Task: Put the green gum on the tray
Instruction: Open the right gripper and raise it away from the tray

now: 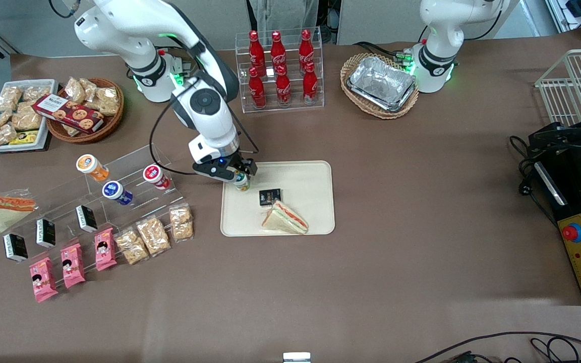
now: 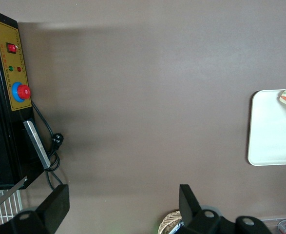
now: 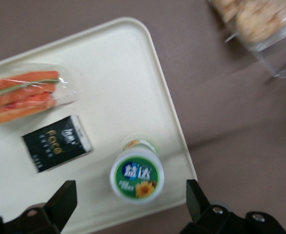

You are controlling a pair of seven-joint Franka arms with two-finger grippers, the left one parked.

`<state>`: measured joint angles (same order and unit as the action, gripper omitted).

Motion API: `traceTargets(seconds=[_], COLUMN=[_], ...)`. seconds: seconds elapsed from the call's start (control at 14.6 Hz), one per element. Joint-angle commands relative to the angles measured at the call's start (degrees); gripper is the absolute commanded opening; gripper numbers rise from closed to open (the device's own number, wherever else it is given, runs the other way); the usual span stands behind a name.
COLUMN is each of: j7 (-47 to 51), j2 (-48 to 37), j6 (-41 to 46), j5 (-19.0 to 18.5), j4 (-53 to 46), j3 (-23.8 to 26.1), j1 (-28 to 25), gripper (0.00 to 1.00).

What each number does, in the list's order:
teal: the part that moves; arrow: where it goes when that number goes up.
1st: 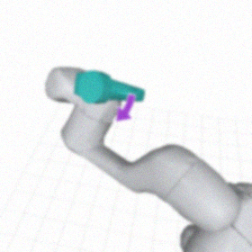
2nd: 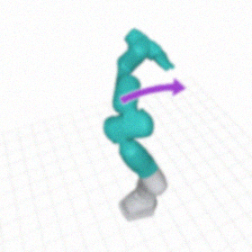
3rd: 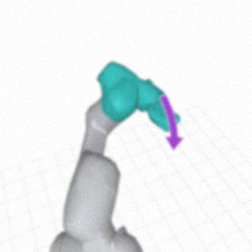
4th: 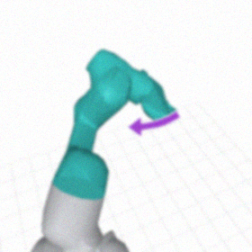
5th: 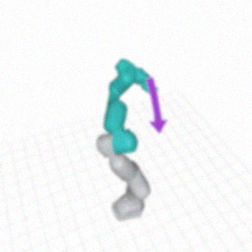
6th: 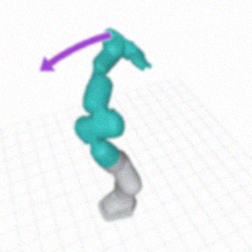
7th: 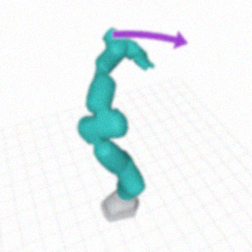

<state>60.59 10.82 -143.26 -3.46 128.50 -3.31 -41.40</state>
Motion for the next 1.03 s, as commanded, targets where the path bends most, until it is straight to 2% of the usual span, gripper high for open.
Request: traceTargets(seconds=[0.0,0.27,0.55,0.69,0.96], j7=[-2.48,-6.00,-17.05,-24.87,-38.85], j2=[-7.12,-7.22,-7.13,-7.30,-10.55], j6=[17.96,35.65,46.99,50.17,50.27], j5=[-0.23,1.00,1.88,1.88,1.88], j4=[-7.96,-22.90,-34.51,-36.99,-36.21], j3=[0.06,0.06,-0.12,-0.03,0.23], j1=[0.18,0.27,3.07,6.93,15.10], gripper=[1.00,1.00,1.00,1.00,1.00])
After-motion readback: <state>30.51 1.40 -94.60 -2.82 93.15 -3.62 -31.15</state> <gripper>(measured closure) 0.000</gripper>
